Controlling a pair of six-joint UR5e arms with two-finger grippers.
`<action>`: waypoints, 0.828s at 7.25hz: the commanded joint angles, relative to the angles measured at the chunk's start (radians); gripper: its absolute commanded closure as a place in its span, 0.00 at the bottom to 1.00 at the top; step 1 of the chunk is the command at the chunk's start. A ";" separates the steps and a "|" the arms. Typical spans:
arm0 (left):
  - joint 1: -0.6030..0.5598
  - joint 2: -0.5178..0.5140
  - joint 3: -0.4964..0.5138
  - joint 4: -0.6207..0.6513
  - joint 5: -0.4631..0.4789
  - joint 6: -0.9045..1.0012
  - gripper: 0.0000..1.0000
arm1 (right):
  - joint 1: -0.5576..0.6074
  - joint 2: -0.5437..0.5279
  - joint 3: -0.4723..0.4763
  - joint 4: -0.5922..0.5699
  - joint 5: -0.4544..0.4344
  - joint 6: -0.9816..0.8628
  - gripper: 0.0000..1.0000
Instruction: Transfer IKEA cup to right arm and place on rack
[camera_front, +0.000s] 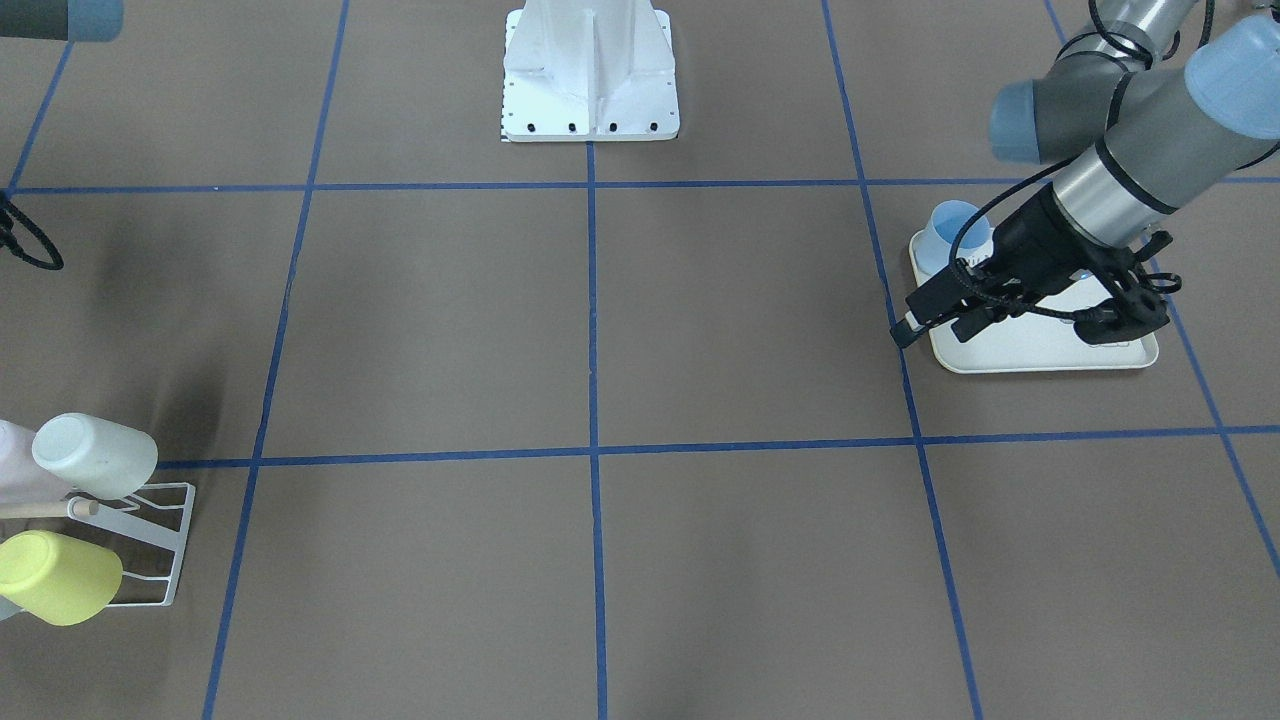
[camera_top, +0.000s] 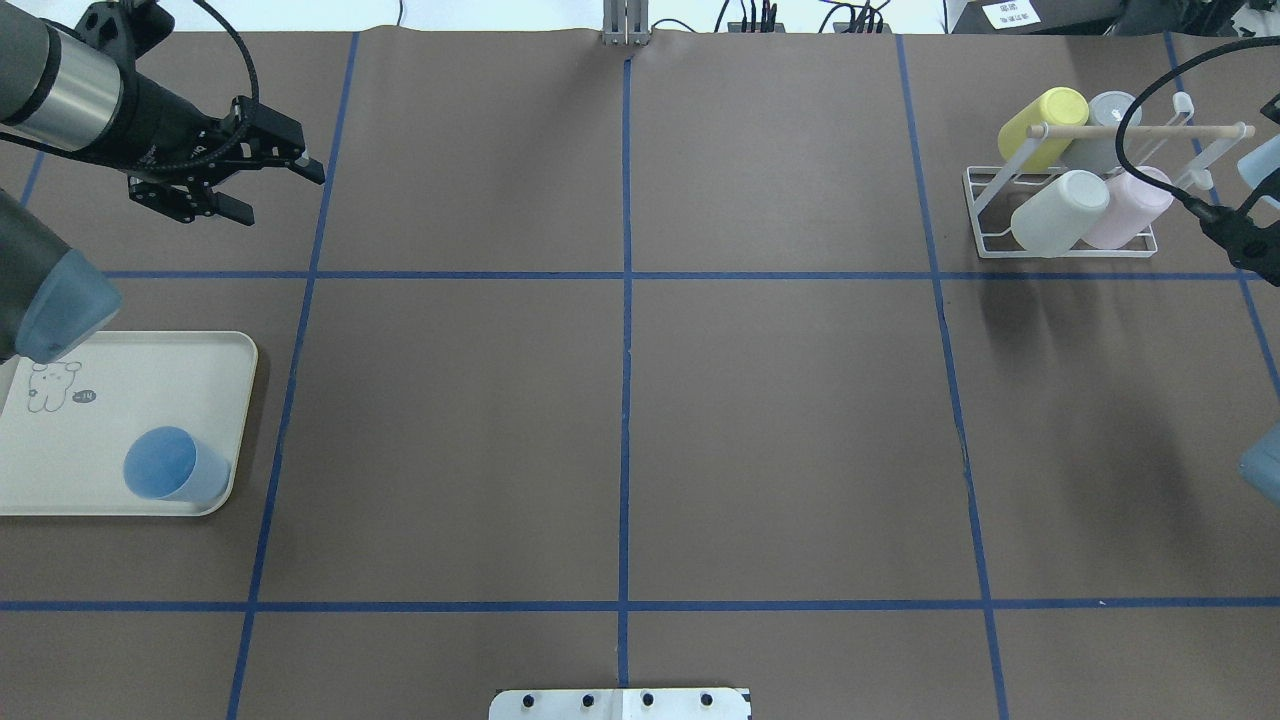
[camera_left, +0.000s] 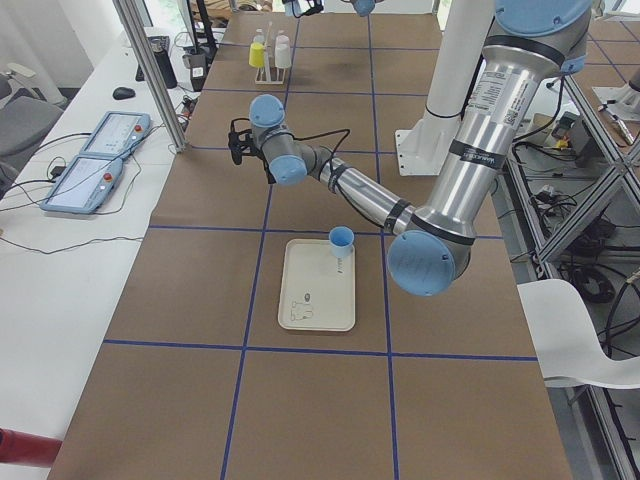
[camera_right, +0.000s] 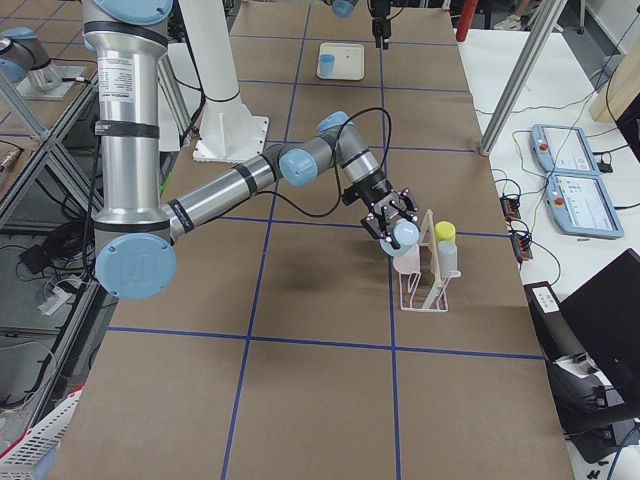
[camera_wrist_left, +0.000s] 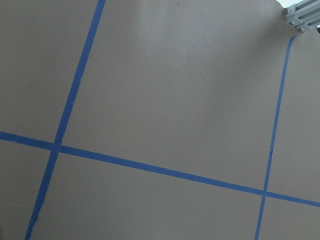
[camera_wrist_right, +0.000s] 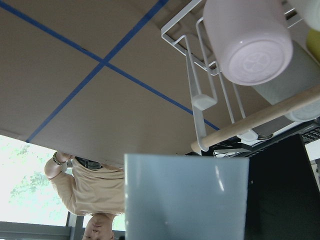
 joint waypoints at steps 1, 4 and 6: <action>0.000 0.000 -0.001 -0.002 0.000 0.000 0.00 | -0.003 0.008 -0.096 0.090 -0.033 -0.002 0.65; 0.000 0.000 -0.003 -0.002 0.000 0.000 0.00 | -0.004 0.010 -0.246 0.382 -0.068 0.010 0.64; 0.000 0.002 -0.003 -0.003 -0.002 -0.001 0.00 | -0.020 0.026 -0.262 0.387 -0.099 0.010 0.62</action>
